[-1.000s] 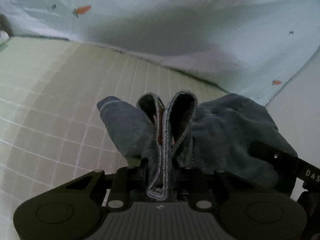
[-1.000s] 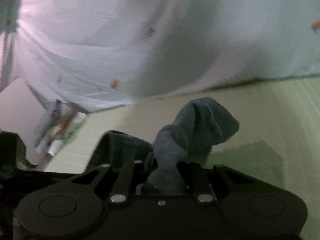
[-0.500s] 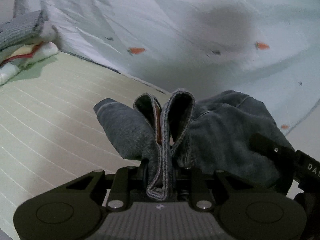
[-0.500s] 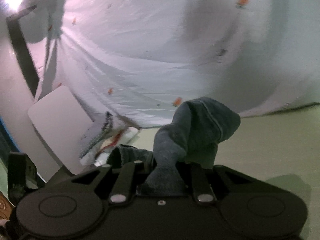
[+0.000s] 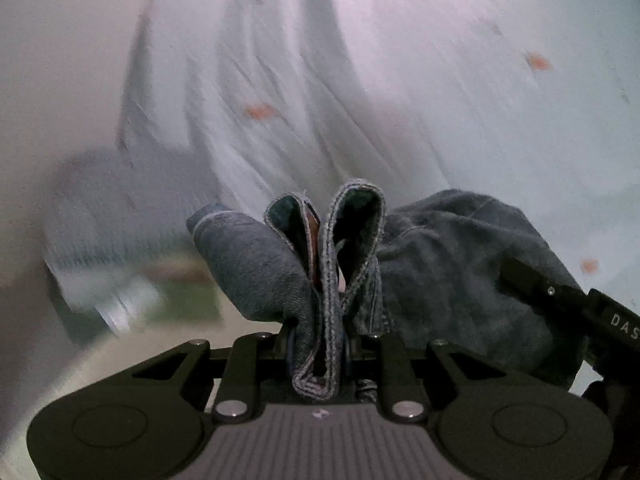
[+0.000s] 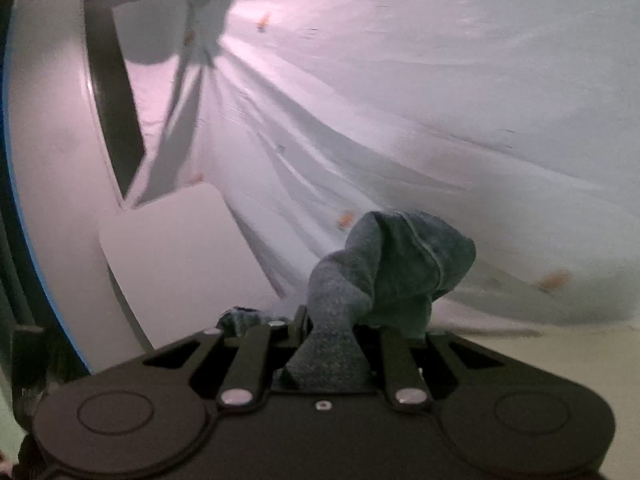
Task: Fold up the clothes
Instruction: 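Grasp the folded jeans with both grippers and lift them, then place the folded jeans on the clothes stack and open both grippers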
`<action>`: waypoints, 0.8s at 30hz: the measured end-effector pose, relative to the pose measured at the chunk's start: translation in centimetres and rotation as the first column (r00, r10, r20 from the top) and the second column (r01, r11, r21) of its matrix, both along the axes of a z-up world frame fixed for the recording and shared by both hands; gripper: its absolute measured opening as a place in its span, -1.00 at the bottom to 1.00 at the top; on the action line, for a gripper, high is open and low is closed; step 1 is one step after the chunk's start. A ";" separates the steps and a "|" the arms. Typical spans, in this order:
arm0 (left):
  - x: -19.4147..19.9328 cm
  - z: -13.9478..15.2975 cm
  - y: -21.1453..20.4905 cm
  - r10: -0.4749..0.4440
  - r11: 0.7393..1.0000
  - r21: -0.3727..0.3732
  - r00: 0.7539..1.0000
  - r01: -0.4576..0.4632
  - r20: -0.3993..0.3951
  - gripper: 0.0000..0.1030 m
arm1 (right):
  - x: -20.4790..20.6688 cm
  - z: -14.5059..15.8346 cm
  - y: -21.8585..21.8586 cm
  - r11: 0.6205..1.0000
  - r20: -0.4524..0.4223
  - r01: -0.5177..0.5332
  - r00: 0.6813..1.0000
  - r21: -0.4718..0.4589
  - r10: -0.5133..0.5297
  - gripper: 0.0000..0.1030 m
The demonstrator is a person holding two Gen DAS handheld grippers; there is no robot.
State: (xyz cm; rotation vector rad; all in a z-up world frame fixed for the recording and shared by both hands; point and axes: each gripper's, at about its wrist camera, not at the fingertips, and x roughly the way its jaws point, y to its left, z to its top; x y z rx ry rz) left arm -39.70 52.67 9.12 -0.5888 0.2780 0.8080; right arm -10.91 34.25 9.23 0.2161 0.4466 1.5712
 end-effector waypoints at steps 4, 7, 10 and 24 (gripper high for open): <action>-3.0 2.7 6.3 0.112 0.991 0.072 0.993 -0.115 0.037 -0.56 | -2.3 2.7 8.8 0.995 0.001 -0.075 0.997 0.064 0.075 -0.70; -4.6 4.2 10.8 0.199 0.971 0.121 0.978 -0.206 0.069 -0.57 | -3.9 4.1 16.2 0.987 0.003 -0.136 0.991 0.088 0.137 -0.70; -5.6 4.0 15.7 0.278 0.947 0.135 0.955 -0.290 0.102 -0.56 | -4.6 4.5 23.7 0.980 0.017 -0.175 0.985 0.093 0.174 -0.70; -4.1 -12.0 30.2 0.437 0.884 -0.081 0.876 -0.460 -0.202 -0.06 | 0.0 -13.7 44.0 0.931 -0.144 -0.054 0.990 -0.360 0.001 -0.20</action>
